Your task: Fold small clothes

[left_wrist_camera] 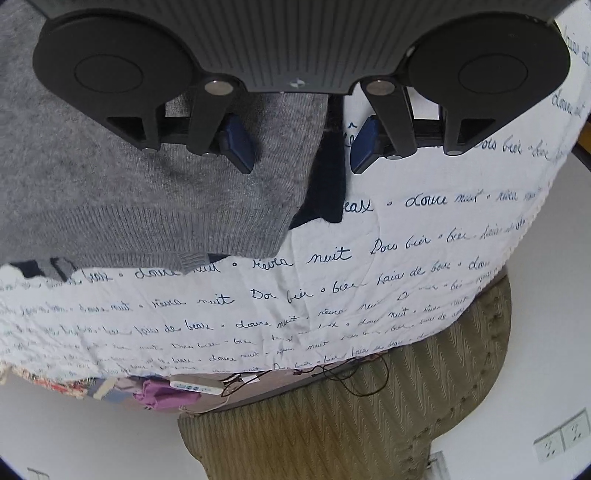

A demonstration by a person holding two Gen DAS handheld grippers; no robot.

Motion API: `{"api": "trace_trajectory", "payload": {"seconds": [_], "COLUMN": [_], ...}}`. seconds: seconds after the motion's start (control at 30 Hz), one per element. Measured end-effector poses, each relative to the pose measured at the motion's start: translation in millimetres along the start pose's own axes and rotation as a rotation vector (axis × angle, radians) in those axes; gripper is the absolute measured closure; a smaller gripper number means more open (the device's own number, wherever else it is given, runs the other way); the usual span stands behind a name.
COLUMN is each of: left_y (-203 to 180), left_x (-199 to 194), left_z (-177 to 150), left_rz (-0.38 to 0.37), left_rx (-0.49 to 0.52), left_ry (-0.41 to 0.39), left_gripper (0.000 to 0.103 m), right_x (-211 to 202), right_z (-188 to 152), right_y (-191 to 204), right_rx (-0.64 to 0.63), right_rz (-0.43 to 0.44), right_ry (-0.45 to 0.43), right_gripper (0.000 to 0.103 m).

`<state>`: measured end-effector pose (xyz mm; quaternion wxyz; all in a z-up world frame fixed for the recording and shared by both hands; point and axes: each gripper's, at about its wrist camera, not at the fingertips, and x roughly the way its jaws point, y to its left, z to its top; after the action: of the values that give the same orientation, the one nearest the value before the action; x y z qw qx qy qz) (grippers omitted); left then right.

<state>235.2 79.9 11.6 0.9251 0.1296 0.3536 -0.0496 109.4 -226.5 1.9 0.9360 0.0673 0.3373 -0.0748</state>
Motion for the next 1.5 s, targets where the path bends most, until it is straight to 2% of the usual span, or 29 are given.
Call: {"api": "trace_trajectory", "payload": {"seconds": [0.13,0.2,0.33,0.37,0.5,0.67,0.83,1.1,1.2,1.33,1.4,1.5], "left_y": [5.9,12.1,44.4,52.7,77.5,79.0,68.5,56.0,61.2,83.6,90.1,89.8], "left_x": [-1.8,-5.0,-8.0,-7.2,1.7,12.8,16.7,15.7,18.2,31.9,39.4,50.5], "left_z": [3.1,5.3,10.8,11.6,11.3,6.3,3.9,4.5,4.4,3.2,3.6,7.7], "left_rz": [-0.009,-0.025,-0.152,-0.176,-0.259,-0.228,-0.210,-0.222,-0.284,-0.444,-0.468,-0.494], "left_rx": [-0.025,-0.026,-0.137,-0.174,-0.274,-0.284,-0.243,-0.201,-0.236,-0.374,-0.416,-0.425], "left_ry": [0.008,-0.002,-0.006,0.001,0.047,0.083,0.085,0.094,0.125,0.208,0.231,0.243], "left_gripper": [0.039,0.034,0.016,0.015,0.012,0.012,0.012,0.012,0.010,0.009,0.009,0.009], "right_x": [-28.9,-40.0,-69.3,-77.8,-87.7,-83.1,-82.4,-73.3,-72.8,-69.9,-69.2,-63.6], "right_z": [-12.0,-21.8,-49.1,-57.0,-74.9,-89.5,-102.7,-113.1,-116.8,-126.5,-132.7,-137.2], "right_y": [52.9,83.0,147.2,163.0,200.6,224.4,232.6,243.9,247.5,257.5,264.6,277.4], "right_rx": [-0.165,-0.266,-0.472,-0.503,-0.549,-0.591,-0.672,-0.747,-0.783,-0.853,-0.884,-0.941], "right_rz": [0.054,0.069,0.118,0.131,0.241,0.283,0.243,0.188,0.149,0.088,0.053,0.013], "right_ry": [-0.078,-0.104,-0.172,-0.188,-0.174,-0.144,-0.189,-0.156,-0.184,-0.227,-0.247,-0.287], "right_gripper": [0.016,0.016,0.016,0.016,0.015,0.014,0.013,0.012,0.012,0.012,0.012,0.012]}}
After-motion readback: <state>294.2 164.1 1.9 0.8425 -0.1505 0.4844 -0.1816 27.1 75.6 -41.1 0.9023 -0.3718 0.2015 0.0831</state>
